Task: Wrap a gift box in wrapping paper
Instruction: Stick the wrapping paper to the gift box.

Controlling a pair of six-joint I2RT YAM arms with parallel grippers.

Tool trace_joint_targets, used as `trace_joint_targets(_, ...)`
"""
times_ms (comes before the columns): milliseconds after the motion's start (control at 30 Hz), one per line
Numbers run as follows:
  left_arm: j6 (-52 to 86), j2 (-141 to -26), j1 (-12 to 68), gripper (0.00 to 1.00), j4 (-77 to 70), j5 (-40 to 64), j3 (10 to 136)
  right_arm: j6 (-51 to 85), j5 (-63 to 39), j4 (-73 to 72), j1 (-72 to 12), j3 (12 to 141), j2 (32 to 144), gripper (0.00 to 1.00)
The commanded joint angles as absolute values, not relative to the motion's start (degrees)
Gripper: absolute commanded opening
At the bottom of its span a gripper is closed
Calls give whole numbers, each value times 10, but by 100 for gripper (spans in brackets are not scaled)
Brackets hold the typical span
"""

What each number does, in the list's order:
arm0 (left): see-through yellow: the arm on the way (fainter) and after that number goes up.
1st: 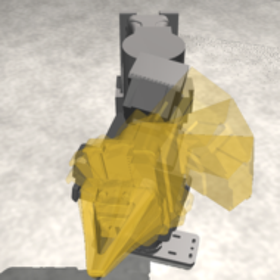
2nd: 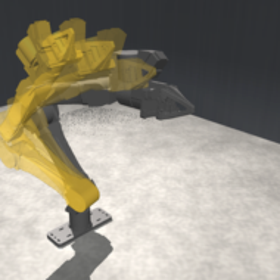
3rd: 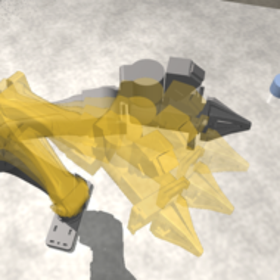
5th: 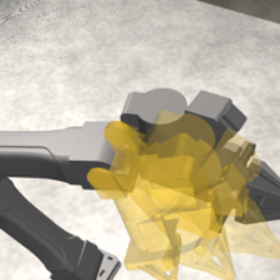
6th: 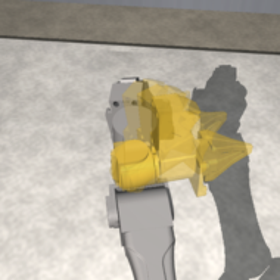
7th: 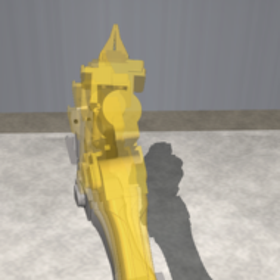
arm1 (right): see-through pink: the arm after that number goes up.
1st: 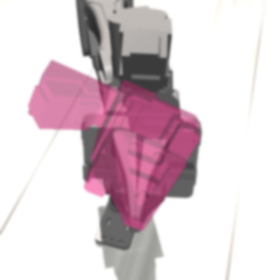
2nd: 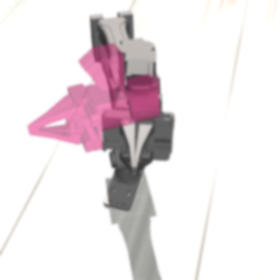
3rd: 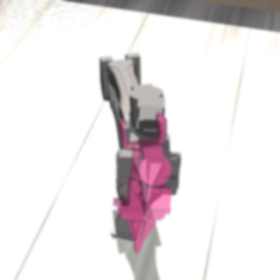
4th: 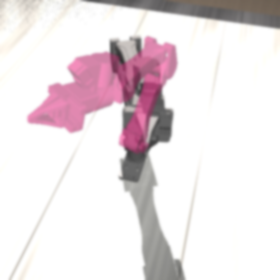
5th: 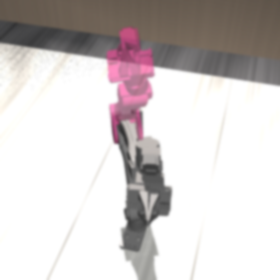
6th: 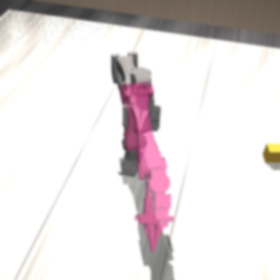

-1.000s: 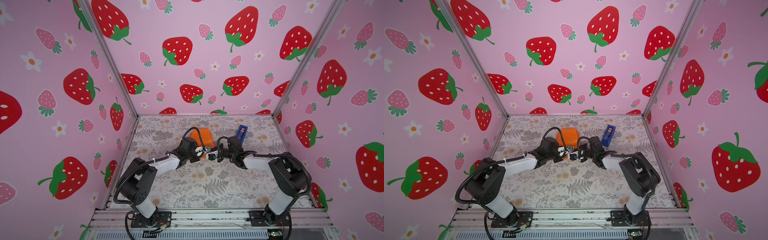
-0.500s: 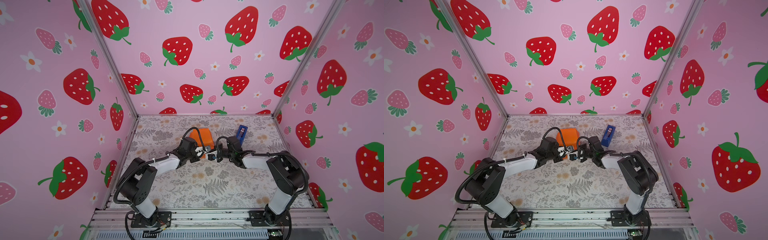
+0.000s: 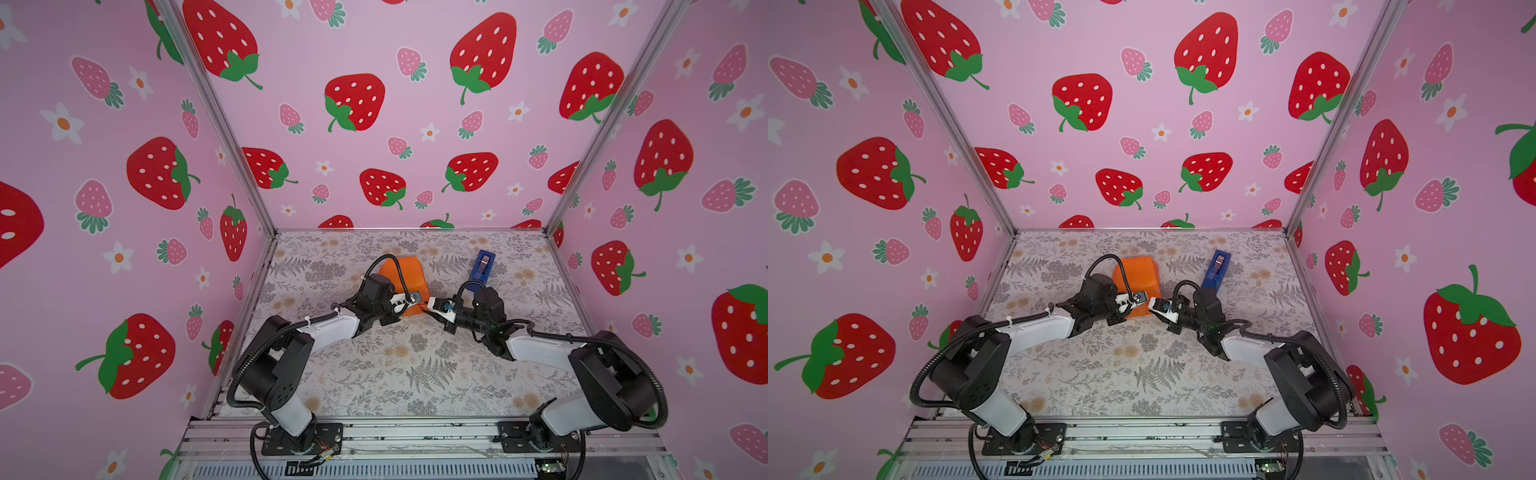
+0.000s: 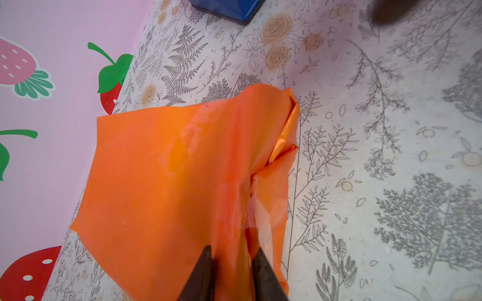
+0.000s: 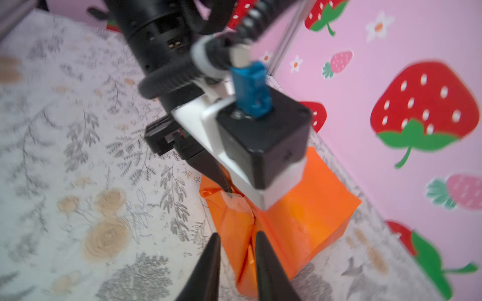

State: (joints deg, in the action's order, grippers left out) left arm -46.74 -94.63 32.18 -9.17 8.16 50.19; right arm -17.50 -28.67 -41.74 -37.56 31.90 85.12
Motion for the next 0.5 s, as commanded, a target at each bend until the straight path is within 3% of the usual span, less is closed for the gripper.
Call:
trace_joint_targets(0,-474,-963,322,27,7,101,492,179,-240,-443,-380,315,861,19)
trace_joint_targets(200,-474,-962,322,26,10,102,493,462,-240,-532,-411,332,950,2)
trace_joint_targets(467,-475,-962,322,25,15,106,497,523,-201,-585,-435,379,1034,0)
